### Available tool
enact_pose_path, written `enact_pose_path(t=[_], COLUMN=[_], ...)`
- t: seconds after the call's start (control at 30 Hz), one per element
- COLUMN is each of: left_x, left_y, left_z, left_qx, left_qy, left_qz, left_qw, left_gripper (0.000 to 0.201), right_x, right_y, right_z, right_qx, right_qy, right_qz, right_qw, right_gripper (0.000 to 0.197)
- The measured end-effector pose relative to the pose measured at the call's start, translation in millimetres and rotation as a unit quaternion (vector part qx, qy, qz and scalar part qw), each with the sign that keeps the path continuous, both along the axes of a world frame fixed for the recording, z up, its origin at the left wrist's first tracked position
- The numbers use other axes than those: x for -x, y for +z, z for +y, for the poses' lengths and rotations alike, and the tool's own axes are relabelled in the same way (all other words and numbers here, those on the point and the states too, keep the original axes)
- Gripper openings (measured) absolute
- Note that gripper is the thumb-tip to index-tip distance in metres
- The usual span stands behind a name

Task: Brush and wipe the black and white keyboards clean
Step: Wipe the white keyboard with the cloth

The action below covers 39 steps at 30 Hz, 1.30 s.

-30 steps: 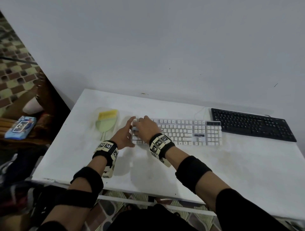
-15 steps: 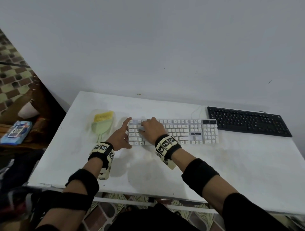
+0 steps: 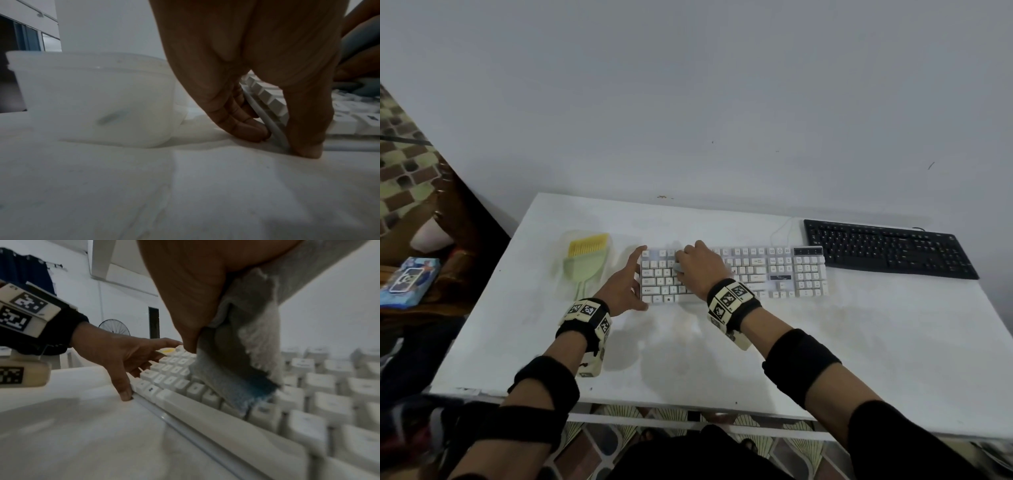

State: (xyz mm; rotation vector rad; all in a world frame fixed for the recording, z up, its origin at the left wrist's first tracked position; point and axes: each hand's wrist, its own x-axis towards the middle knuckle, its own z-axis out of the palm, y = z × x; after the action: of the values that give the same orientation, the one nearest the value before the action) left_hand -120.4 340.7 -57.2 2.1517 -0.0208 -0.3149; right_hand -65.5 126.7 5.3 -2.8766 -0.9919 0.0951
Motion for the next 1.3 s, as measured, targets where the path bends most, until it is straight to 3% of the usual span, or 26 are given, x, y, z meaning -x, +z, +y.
enact_pose_path(t=[0.3,0.43,0.57,0.7,0.8,0.93,1.03,1.3], left_x=[-1,0,0,-1,0,0,0,-1], left_y=[0,-1,-2,-2,-1,-1,0,1], left_z=[1,1,1,2,0,0,0,0], left_qx=[0.004,-0.001,-0.006,0.001,0.002,-0.003,-0.004,-0.005], left_qy=[0.001,0.005,0.005,0.004,0.004,0.007,0.004,0.005], left_qz=[0.013,0.006,0.005,0.008,0.008,0.006,0.008,0.011], left_qw=[1.000,1.000,1.000,1.000,1.000,1.000,1.000,1.000], left_gripper=[0.134,0.135,0.134,0.135,0.134,0.134,0.133,0.133], right_x=[-9,-4,-1,-8,-13,-13,-12,-19], right_y=[11,12,8,14,16,13,10,9], right_z=[-42,-24,-12,-36,-58,-61,-57,-98], right_qx=[0.087,0.017,0.044,0.098,0.090,0.032,0.055,0.123], right_qy=[-0.103,-0.052,-0.025,-0.074,-0.114,-0.081,-0.051,-0.136], right_qz=[-0.003,0.007,0.000,-0.004,0.013,0.008,-0.007,-0.018], right_qw=[0.991,0.998,0.999,0.992,0.989,0.996,0.997,0.983], right_gripper=[0.019,0.022,0.026,0.018,0.016,0.021,0.025,0.020])
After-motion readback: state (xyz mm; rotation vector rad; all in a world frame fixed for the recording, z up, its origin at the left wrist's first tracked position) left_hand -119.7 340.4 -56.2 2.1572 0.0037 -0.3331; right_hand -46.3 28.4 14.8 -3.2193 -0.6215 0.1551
